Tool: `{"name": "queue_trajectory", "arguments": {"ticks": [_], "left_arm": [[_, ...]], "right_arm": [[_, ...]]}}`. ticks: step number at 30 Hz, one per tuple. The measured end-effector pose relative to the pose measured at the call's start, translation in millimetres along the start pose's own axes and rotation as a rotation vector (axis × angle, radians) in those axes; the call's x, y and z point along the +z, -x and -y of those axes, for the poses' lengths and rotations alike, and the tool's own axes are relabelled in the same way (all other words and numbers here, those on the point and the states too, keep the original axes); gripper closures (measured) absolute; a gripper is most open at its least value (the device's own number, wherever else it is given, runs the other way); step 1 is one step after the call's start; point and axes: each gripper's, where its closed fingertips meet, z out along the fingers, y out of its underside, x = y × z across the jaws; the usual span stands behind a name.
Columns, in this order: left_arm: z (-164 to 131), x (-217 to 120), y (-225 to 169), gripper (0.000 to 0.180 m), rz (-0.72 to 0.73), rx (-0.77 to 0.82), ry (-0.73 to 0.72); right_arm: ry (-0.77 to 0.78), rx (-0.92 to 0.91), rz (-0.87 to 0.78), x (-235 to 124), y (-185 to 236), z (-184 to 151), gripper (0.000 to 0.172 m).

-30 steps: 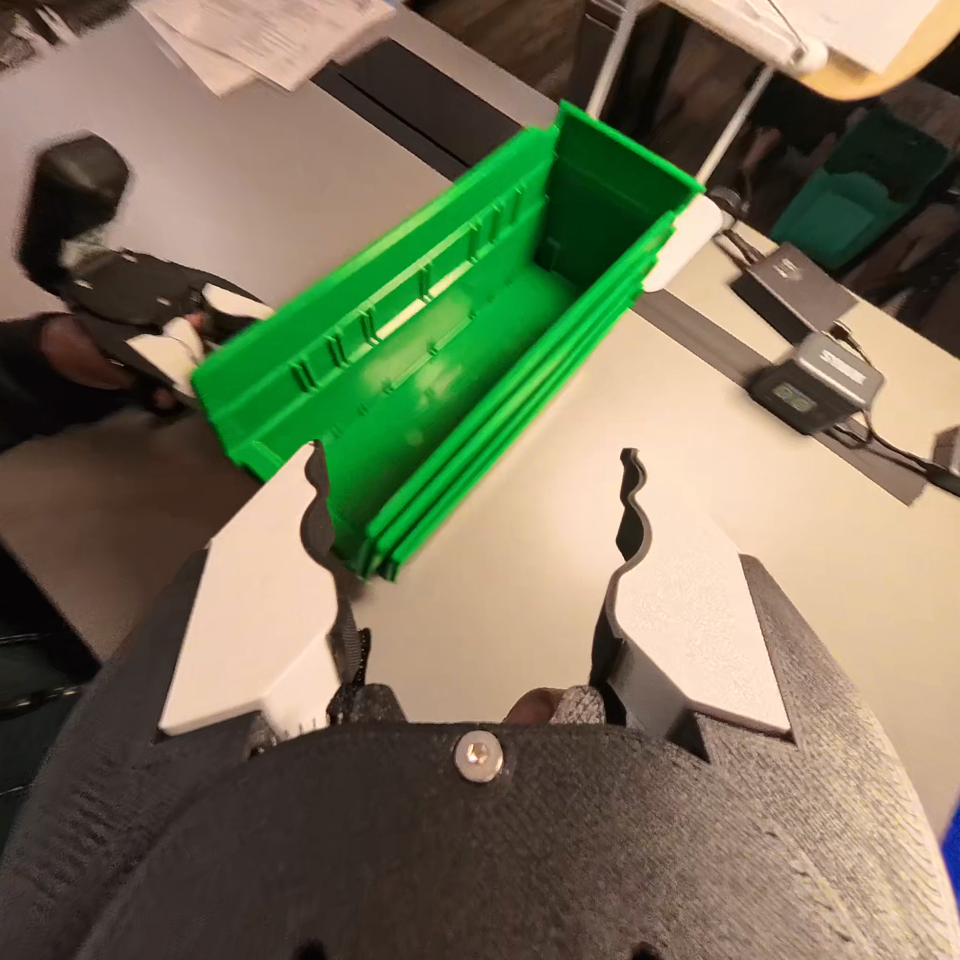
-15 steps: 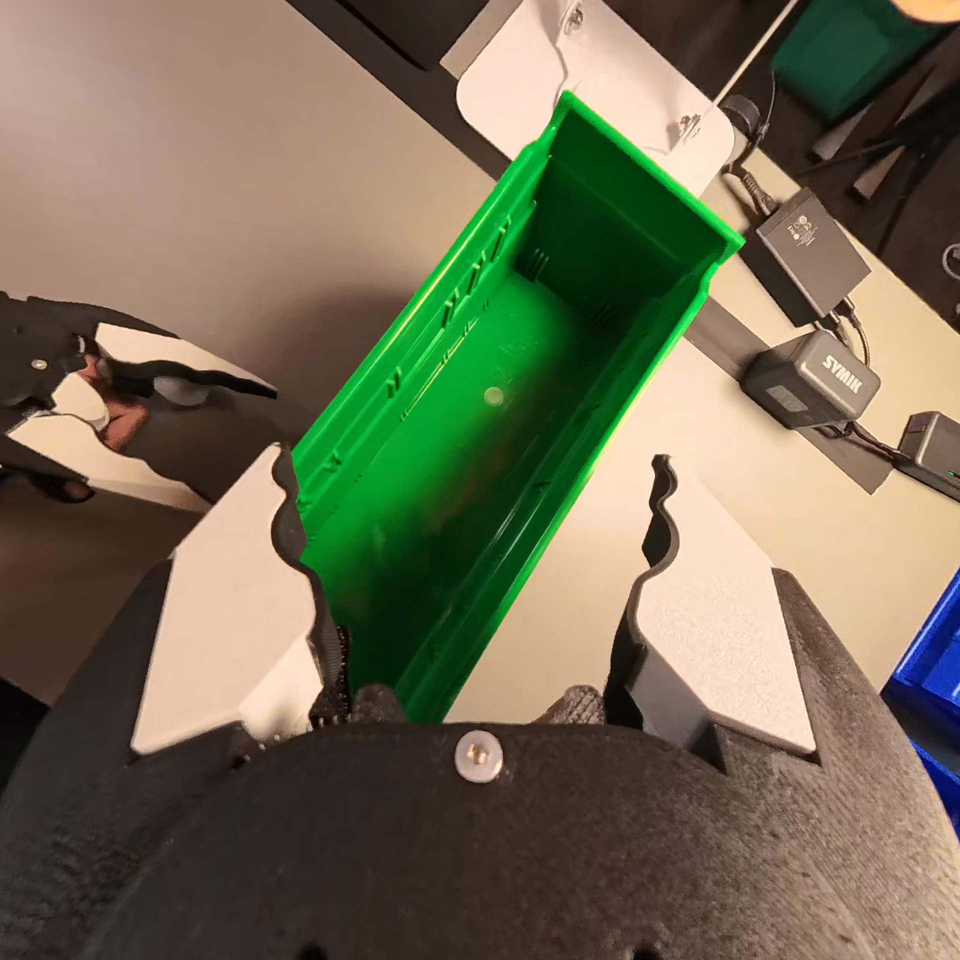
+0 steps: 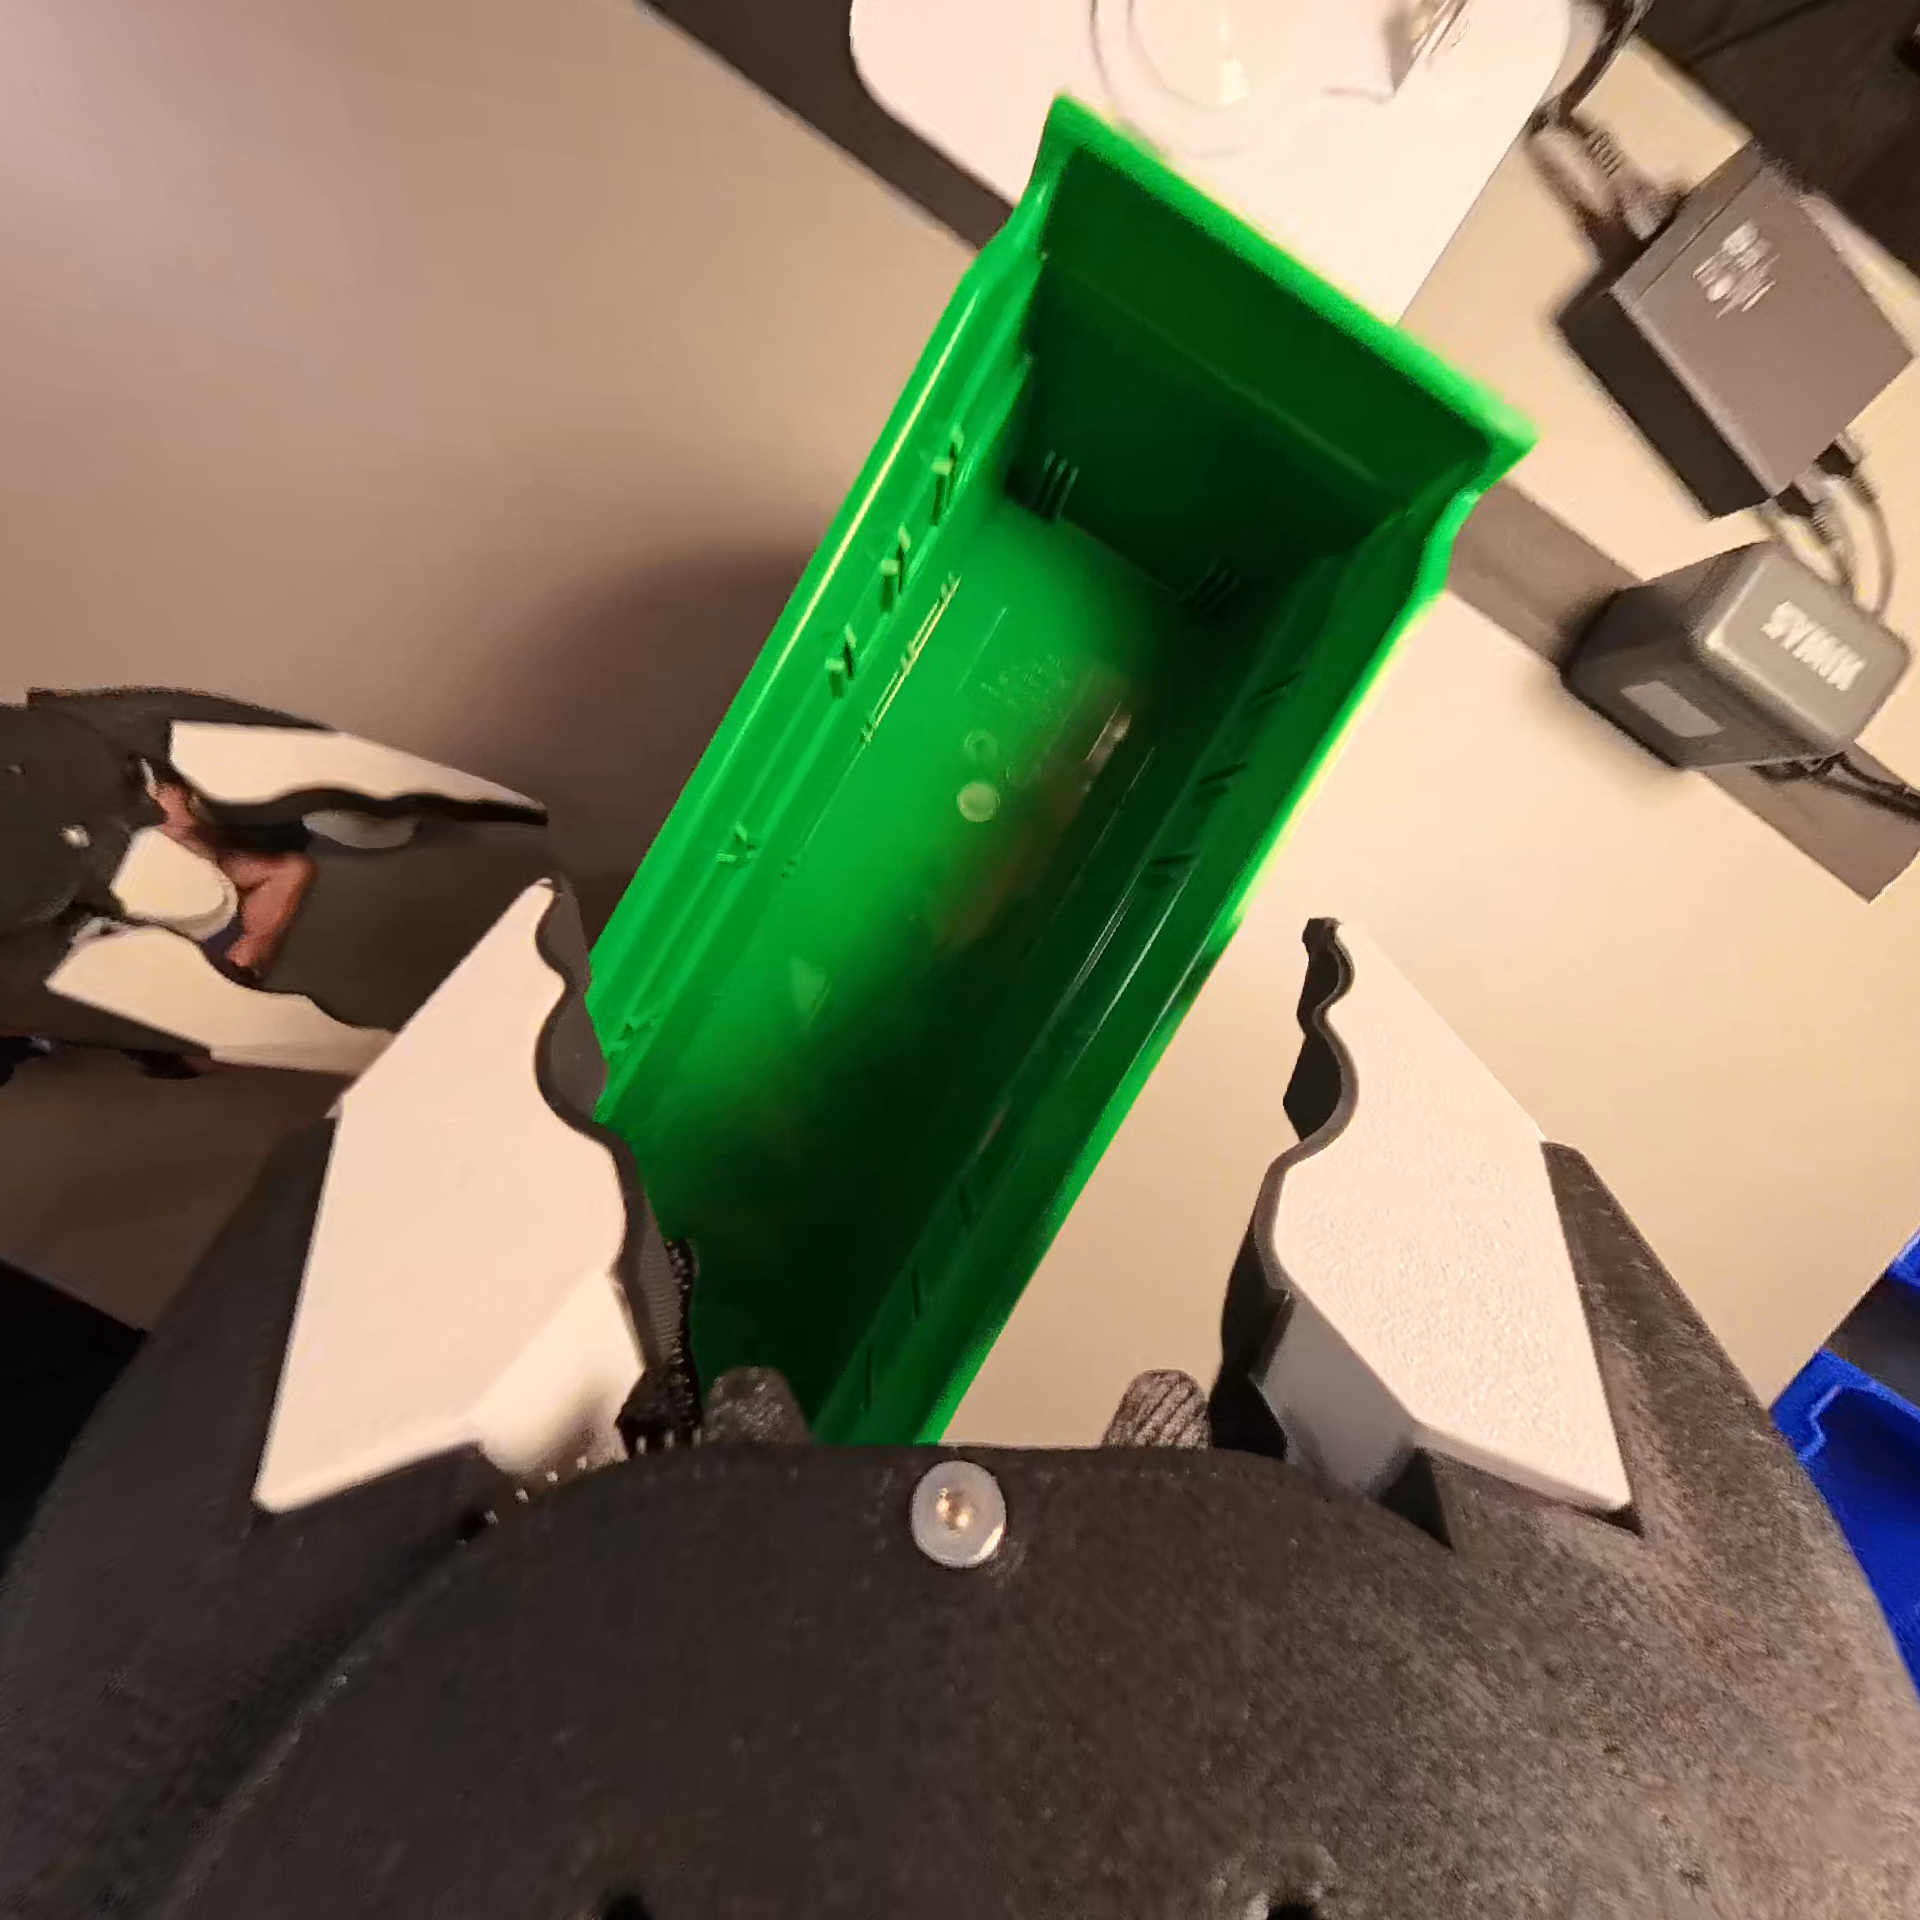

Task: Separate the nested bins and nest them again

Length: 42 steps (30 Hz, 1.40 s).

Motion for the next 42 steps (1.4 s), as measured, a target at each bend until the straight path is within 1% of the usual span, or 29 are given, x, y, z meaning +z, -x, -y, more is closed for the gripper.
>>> {"name": "queue_trajectory", "arguments": {"ticks": [1, 5, 8, 11, 13, 15, 26, 31, 36, 42], "left_arm": [[0, 0, 0, 0.088, -0.001, -0.001, -0.001], [0, 0, 0, 0.089, -0.004, -0.004, 0.000], [0, 0, 0, 0.089, -0.005, -0.006, 0.000], [0, -1, 0, 0.090, -0.007, -0.014, -0.003], [1, -1, 1, 0.090, -0.008, -0.018, -0.006], [1, -1, 1, 0.090, -0.009, -0.019, -0.007], [1, -1, 1, 0.090, -0.018, -0.039, -0.009], [1, -2, 2, 0.090, -0.022, -0.048, -0.011], [2, -2, 2, 0.090, -0.023, -0.051, -0.014], [1, -2, 2, 0.090, -0.024, -0.049, -0.011]], "right_arm": [[0.030, 0.006, 0.006, 3, 1, -5, 0.031], [0.052, 0.052, 0.027, 10, 7, -10, 0.031], [0.069, 0.045, 0.022, 9, 11, -10, 0.031], [0.134, 0.023, -0.003, 16, 11, -19, 0.031], [0.162, 0.025, -0.011, 21, 11, -23, 0.027], [0.169, 0.024, -0.020, 23, 12, -22, 0.029], [0.111, 0.033, -0.013, 17, 10, -17, 0.051], [0.092, 0.027, -0.020, 13, 8, -17, 0.058], [0.062, 0.027, -0.010, 6, 7, -14, 0.061], [0.050, 0.020, -0.001, -1, 8, -15, 0.060]]}}
